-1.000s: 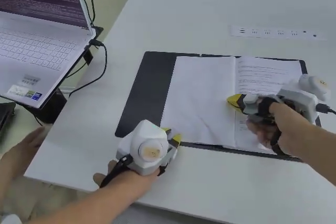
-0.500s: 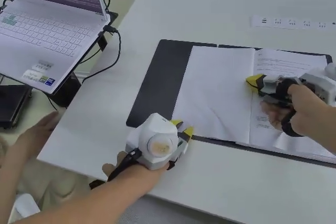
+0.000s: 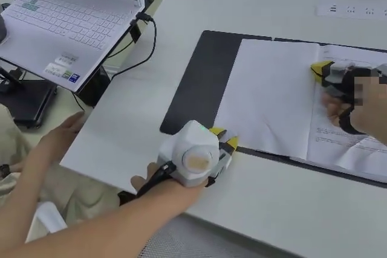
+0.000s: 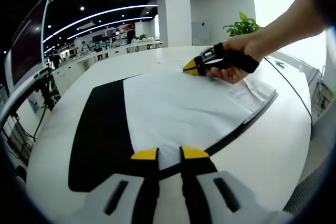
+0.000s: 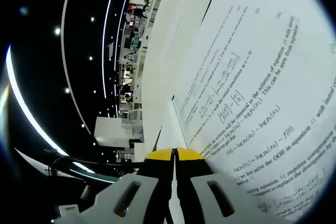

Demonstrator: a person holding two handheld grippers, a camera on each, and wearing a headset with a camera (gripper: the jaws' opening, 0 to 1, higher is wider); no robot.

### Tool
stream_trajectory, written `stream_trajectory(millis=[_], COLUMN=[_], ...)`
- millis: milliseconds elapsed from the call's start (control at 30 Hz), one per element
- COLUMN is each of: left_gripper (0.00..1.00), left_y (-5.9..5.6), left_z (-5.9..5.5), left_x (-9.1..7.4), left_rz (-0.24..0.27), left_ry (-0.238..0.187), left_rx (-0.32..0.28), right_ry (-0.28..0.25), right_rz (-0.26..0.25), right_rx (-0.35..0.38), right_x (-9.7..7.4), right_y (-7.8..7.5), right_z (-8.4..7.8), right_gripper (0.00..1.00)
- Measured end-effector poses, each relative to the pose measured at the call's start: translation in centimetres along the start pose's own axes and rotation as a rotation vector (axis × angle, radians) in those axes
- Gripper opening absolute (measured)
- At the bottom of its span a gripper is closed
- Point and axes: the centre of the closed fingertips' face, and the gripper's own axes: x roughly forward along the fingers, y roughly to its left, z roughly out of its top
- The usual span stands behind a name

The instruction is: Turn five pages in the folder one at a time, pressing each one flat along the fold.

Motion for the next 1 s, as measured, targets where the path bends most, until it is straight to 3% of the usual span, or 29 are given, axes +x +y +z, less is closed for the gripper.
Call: stream_trajectory(millis=[200, 333, 567, 800, 1000], left_gripper=[0.14, 0.14, 0.14, 0.14, 0.14], left_y=[0.0, 0.0, 0.0, 0.0, 0.0], left_z=[0.0, 0.0, 0.0, 0.0, 0.0], left_x=[0.0, -0.1, 0.0, -0.1, 0.0], left_rz=[0.001, 0.001, 0.002, 0.002, 0.004], left_ry=[-0.005, -0.010, -0.013, -0.016, -0.018], left_rx=[-0.002, -0.004, -0.008, -0.012, -0.015], right_ry=[-0.045, -0.058, -0.115, -0.140, -0.147], right_rz=[-0.002, -0.015, -0.012, 0.003, 0.005], right_rx=[0.013, -0.020, 0.015, 0.072, 0.079], right_x=[1.4, 2.3, 3.9, 4.4, 4.4], right_y=[0.3, 0.7, 0.9, 1.1, 1.2], right_z=[1.2, 1.9, 3.6, 4.4, 4.5], right_gripper=[0.00, 0.00, 0.00, 0.00, 0.00])
